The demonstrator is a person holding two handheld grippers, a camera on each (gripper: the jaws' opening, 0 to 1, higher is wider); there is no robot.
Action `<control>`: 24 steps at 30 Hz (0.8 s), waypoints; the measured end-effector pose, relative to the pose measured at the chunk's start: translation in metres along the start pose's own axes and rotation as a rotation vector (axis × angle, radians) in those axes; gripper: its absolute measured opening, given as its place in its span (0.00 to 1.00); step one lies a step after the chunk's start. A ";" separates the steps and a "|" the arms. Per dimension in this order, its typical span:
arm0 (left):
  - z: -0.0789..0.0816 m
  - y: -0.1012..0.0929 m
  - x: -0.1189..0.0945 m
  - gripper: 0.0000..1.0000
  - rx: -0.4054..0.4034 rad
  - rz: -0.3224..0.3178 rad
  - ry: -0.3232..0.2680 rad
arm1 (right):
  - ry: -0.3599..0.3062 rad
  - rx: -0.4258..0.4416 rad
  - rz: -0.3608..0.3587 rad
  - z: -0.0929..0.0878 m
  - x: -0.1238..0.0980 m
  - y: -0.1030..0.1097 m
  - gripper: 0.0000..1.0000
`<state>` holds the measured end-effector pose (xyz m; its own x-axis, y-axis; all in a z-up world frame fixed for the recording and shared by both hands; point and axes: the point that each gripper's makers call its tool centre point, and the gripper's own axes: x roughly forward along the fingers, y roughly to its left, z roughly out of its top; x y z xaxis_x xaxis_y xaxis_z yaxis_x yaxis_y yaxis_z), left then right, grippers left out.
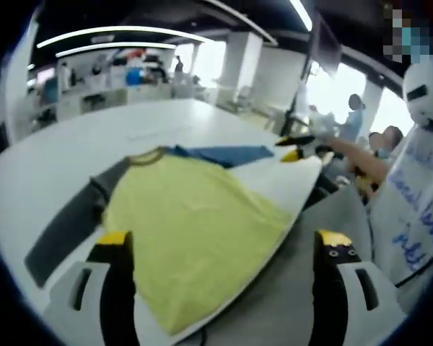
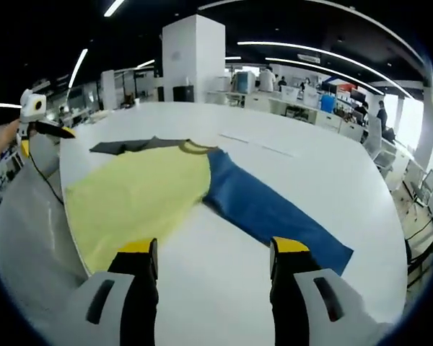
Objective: Fold the garment on the visible template until the final outline fits inside the template.
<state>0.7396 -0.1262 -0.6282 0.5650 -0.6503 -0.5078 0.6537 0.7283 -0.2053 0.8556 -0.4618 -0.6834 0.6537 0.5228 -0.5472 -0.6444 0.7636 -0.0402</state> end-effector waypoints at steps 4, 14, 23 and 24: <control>0.005 -0.003 0.000 0.99 -0.002 -0.004 -0.009 | -0.009 0.018 -0.024 -0.001 -0.001 -0.014 0.65; 0.013 0.001 -0.005 0.99 0.001 0.042 -0.027 | -0.035 0.070 -0.125 -0.003 -0.005 -0.073 0.65; 0.017 -0.004 -0.007 0.99 -0.008 0.061 -0.041 | -0.017 0.122 -0.221 -0.026 0.004 -0.145 0.60; 0.018 -0.003 -0.008 0.99 -0.014 0.070 -0.048 | -0.012 0.129 -0.223 -0.031 0.007 -0.152 0.60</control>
<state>0.7417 -0.1272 -0.6081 0.6328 -0.6067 -0.4812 0.6049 0.7753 -0.1820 0.9458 -0.5864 -0.7070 0.7790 0.3398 -0.5270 -0.4285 0.9020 -0.0519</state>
